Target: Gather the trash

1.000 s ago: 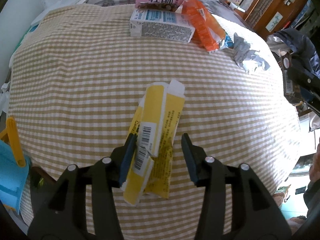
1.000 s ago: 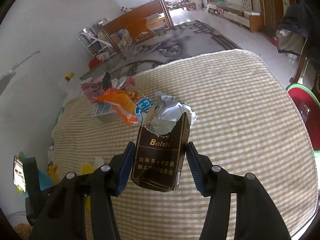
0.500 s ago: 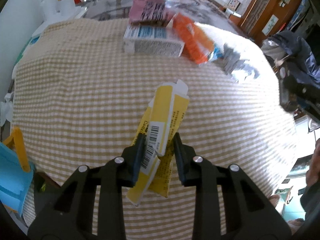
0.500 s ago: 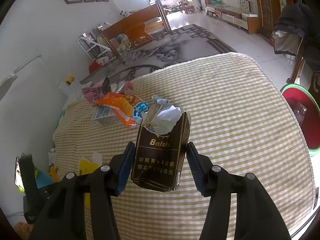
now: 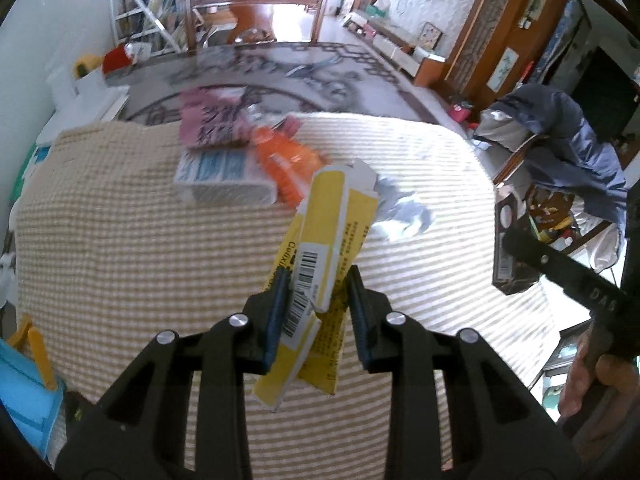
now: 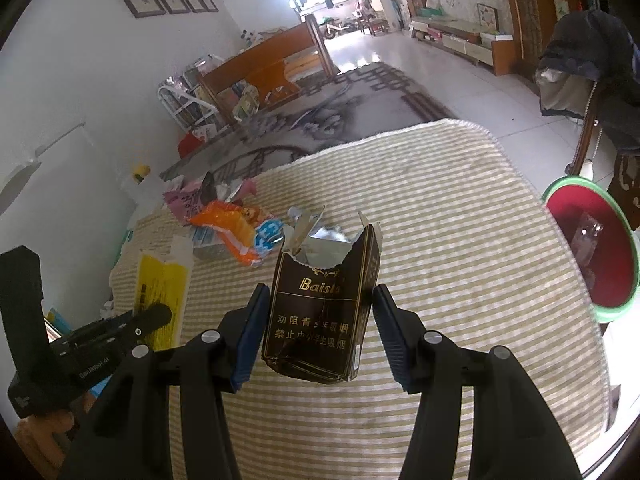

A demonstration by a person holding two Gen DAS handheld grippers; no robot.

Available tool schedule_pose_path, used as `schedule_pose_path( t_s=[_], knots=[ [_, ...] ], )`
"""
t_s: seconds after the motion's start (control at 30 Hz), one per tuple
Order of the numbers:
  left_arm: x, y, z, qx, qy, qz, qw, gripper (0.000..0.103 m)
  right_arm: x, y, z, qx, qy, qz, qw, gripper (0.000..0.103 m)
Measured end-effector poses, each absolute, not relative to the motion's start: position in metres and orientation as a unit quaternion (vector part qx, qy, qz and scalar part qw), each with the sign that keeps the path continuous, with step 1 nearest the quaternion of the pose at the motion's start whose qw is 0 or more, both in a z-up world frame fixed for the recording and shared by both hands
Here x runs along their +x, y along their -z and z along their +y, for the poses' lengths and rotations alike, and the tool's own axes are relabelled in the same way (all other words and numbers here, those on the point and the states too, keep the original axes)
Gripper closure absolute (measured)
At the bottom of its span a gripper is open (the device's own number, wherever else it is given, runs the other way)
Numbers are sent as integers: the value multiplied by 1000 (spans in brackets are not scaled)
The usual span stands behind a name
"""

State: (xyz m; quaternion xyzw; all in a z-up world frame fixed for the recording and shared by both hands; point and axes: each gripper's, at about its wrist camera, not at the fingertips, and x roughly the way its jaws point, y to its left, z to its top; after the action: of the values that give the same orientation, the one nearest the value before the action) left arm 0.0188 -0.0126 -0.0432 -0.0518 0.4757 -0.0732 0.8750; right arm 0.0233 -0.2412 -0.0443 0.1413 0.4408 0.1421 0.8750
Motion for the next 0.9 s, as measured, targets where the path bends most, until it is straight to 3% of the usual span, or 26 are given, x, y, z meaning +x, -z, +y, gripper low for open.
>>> schedule_pose_path(
  t_s=[0.9],
  knots=[
    [46, 44, -101, -63, 59, 476, 875, 74, 56, 51, -326, 134, -155, 457, 866, 51]
  ],
)
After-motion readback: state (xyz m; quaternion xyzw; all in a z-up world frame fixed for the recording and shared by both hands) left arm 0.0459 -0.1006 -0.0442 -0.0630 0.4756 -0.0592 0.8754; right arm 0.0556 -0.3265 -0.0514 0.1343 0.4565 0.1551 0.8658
